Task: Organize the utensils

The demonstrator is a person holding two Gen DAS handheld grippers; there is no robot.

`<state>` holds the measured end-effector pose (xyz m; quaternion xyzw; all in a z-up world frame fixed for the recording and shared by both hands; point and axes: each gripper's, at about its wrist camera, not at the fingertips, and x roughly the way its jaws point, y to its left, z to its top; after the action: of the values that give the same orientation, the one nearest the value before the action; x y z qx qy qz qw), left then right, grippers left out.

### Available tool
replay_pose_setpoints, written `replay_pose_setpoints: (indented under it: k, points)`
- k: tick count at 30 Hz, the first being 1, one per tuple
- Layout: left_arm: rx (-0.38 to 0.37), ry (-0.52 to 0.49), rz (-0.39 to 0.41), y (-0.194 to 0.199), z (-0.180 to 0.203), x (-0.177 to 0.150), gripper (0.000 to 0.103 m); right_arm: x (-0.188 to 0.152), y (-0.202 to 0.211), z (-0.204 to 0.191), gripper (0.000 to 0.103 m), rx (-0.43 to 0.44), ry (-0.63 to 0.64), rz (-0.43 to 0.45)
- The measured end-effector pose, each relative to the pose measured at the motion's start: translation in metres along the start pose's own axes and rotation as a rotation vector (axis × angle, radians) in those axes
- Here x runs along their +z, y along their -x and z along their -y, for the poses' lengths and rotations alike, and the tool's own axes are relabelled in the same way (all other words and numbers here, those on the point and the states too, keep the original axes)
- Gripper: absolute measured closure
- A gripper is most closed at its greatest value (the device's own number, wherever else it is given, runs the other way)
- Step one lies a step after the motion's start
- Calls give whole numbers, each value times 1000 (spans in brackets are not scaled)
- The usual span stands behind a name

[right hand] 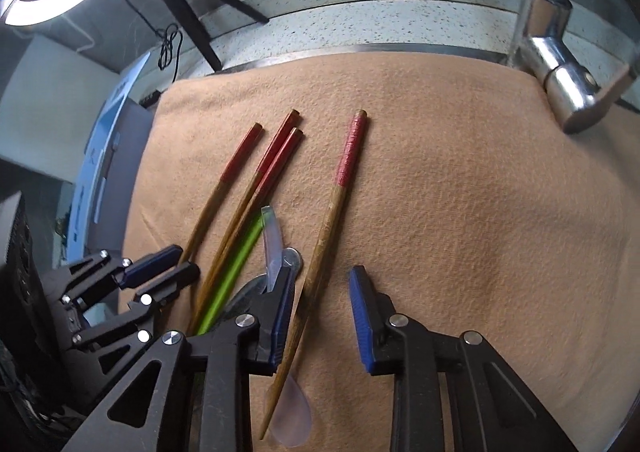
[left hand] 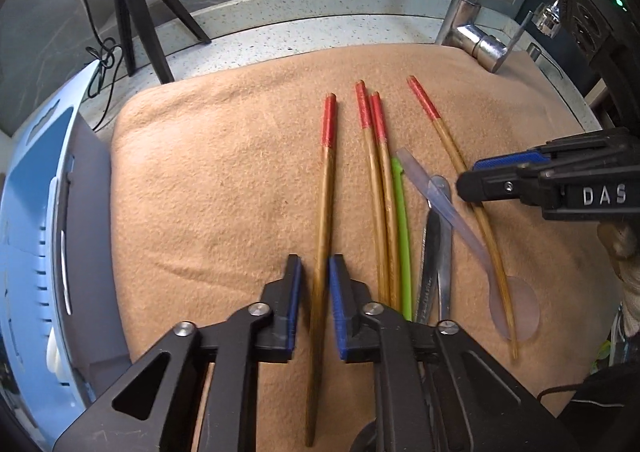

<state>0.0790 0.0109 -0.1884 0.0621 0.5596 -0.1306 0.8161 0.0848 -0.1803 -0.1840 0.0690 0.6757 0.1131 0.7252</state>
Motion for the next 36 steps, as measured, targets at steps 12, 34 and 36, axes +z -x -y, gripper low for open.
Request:
replay_pose_setpoints:
  k: [12, 34, 36]
  points:
    - [-27, 54, 20, 6, -10, -1, 98, -4, 6, 25, 97, 76, -86, -1]
    - [-90, 184, 170, 79, -58, -20, 98, 6, 68, -24, 97, 242, -67, 114]
    - [-80, 198, 178, 84, -67, -25, 98, 9, 69, -38, 97, 261, -52, 117]
